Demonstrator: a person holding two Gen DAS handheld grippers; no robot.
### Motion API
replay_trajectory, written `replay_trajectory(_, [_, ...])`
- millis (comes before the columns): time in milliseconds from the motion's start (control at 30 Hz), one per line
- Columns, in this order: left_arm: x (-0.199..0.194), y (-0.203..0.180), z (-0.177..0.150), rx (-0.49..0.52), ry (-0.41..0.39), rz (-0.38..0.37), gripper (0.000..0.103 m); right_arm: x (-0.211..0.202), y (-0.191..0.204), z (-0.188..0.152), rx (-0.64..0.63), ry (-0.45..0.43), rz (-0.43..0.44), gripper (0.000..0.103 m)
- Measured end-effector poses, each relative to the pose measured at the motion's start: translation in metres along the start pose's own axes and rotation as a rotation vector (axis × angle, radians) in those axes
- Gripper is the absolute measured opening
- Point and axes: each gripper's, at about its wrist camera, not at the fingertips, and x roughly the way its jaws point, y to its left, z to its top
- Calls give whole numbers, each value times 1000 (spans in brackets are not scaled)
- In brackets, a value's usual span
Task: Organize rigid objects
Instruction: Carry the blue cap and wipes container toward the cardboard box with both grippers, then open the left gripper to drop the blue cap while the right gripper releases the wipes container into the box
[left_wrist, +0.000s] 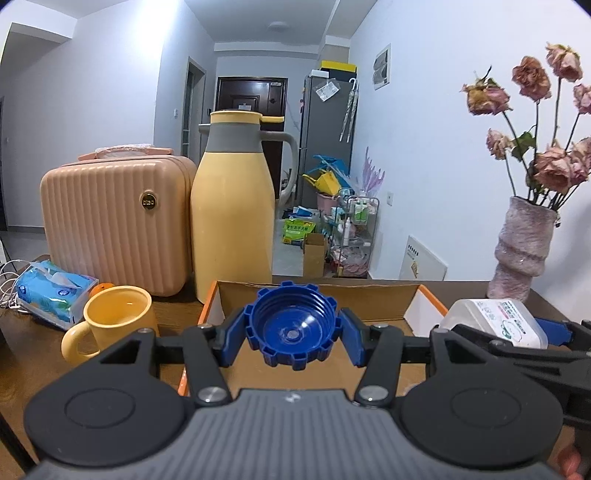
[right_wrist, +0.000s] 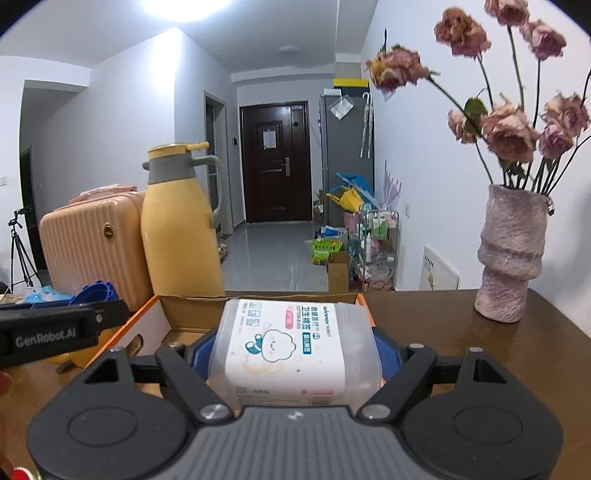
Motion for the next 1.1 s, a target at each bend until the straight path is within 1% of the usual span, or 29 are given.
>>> replay_trajectory(333, [47, 7, 5, -1, 52, 41, 55, 49, -5, 8, 0, 59, -2, 82])
replay_trajectory(567, [73, 10, 4, 11, 97, 65, 55, 77, -2, 4, -26, 97, 3, 82])
replay_trajectory(767, [87, 15, 0, 10, 131, 82, 54, 90, 4, -5, -52, 130, 5, 82])
replay_trajectory(900, [94, 17, -4, 15, 174, 68, 56, 94, 5, -10, -58, 144, -2, 82])
replay_trajectory(933, [95, 17, -5, 13, 182, 69, 65, 95, 5, -10, -53, 149, -8, 82])
replay_trajectory(967, [96, 17, -6, 15, 189, 71, 75, 96, 3, -10, -48, 153, -14, 90])
replay_trajectory(1000, [96, 17, -7, 16, 193, 78, 93, 97, 2, -11, -45, 158, -23, 96])
replay_trajectory(1033, [96, 18, -7, 17, 186, 93, 99, 97, 2, -12, -46, 156, -35, 102])
replay_trajectory(1067, [95, 17, -7, 25, 176, 112, 99, 97, 2, -12, -51, 152, -48, 102])
replay_trajectory(1100, [94, 17, -7, 32, 172, 122, 102, 97, 1, -12, -51, 155, -53, 102])
